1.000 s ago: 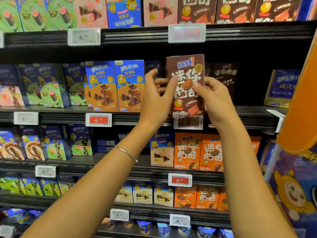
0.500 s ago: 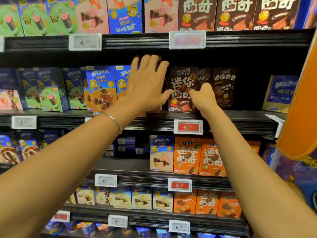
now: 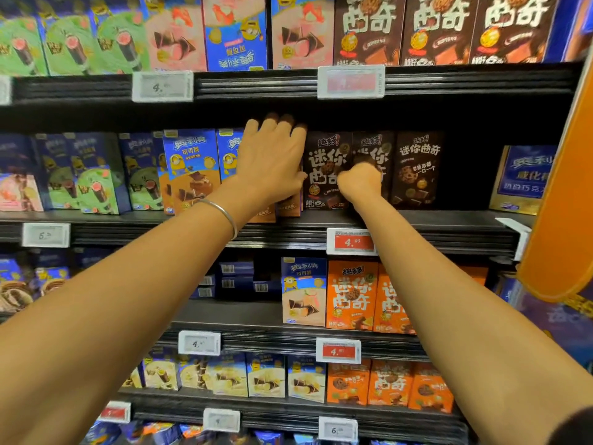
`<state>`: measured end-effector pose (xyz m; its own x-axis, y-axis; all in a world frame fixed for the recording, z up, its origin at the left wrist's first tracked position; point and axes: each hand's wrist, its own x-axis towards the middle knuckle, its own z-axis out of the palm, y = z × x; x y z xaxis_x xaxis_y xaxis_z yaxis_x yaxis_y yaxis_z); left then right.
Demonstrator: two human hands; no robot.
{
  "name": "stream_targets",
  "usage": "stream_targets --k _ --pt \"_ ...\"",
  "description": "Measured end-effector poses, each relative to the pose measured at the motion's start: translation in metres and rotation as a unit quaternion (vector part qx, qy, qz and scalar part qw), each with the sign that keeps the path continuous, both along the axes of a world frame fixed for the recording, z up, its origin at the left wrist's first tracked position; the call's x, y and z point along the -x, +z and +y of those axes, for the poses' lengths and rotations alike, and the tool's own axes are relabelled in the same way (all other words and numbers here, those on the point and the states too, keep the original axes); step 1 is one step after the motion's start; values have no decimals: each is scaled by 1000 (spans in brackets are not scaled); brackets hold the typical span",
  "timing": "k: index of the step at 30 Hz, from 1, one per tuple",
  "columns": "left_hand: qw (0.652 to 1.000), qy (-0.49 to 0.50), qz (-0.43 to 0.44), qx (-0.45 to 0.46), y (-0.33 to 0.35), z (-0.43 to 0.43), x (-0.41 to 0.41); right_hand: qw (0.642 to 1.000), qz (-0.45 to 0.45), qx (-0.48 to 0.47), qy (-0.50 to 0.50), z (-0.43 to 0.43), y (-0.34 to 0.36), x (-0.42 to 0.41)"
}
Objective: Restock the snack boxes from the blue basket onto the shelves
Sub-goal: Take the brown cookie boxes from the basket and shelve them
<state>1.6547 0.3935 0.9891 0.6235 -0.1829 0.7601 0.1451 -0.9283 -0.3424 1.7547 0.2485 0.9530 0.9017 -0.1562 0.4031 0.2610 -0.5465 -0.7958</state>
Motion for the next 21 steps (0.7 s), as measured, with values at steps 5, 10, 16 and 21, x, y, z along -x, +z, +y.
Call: stream_targets --k 5,10,16,21 --pt "1000 -4 3 7 0 -2 2 1000 2 -22 -7 4 -1 -2" --pt "1000 -9 3 11 0 -1 1 999 -3 -32 -18 6 -2 1" --pt "1000 -9 1 18 0 0 -1 998 -23 -58 -20 1 -5 5" --pt "1000 -3 -3 -5 -3 -7 -8 983 -92 -79 -136 -31 -1 12"
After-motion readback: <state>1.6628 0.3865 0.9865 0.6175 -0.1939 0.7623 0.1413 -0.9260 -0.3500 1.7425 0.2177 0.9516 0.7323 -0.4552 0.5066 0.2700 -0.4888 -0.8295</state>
